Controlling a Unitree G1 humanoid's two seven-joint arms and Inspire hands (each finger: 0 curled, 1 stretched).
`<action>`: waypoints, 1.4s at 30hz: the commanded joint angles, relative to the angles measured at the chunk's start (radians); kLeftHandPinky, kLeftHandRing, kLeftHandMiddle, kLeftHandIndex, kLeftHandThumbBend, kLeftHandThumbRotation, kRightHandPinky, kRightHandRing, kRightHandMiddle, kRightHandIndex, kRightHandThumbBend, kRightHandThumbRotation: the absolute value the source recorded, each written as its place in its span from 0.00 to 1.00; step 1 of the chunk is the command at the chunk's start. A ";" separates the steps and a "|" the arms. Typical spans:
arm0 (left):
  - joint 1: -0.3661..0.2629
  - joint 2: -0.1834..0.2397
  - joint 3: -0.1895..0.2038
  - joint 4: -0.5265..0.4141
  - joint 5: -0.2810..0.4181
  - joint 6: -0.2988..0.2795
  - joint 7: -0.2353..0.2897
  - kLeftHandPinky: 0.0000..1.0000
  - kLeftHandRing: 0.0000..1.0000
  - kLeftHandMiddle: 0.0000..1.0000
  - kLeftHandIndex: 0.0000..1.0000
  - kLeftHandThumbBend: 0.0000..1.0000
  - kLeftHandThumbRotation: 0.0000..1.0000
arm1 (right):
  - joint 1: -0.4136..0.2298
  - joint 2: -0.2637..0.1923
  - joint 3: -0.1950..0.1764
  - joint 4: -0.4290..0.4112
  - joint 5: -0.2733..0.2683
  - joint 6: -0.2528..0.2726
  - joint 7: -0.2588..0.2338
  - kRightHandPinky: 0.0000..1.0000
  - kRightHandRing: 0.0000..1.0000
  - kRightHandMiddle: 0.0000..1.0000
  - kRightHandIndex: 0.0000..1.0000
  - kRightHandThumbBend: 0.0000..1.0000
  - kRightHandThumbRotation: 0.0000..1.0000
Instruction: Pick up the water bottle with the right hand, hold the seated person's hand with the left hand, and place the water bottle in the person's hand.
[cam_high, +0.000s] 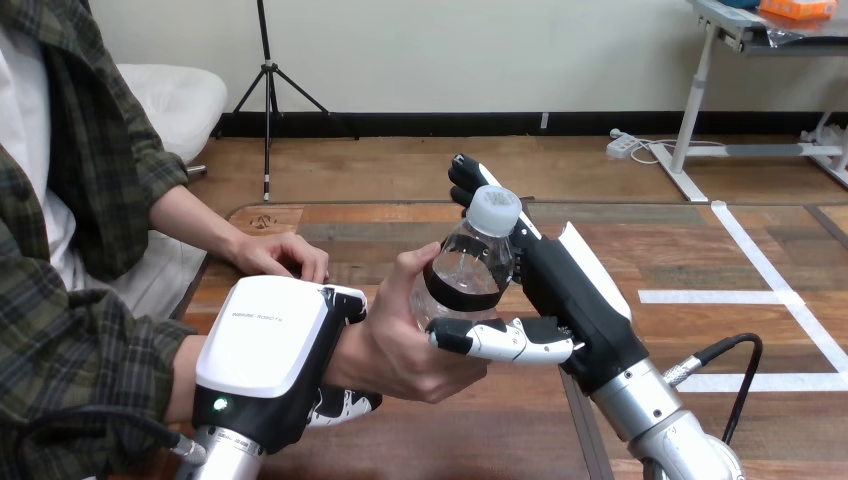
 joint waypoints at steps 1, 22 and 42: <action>-0.041 0.000 0.007 -0.022 -0.012 -0.016 0.024 0.26 0.28 0.32 0.31 0.89 0.00 | -0.031 -0.017 -0.002 -0.053 -0.002 0.010 -0.002 0.99 1.00 1.00 1.00 0.96 0.41; -0.033 0.005 0.008 -0.033 -0.003 -0.012 0.019 0.26 0.28 0.32 0.31 0.89 0.00 | -0.025 -0.026 0.009 -0.057 -0.021 0.029 -0.008 1.00 1.00 1.00 1.00 0.99 0.44; -0.032 0.004 0.006 -0.028 0.001 -0.013 0.028 0.25 0.28 0.32 0.31 0.88 0.00 | -0.007 -0.013 0.005 -0.045 -0.005 0.013 -0.030 1.00 1.00 1.00 1.00 0.99 0.43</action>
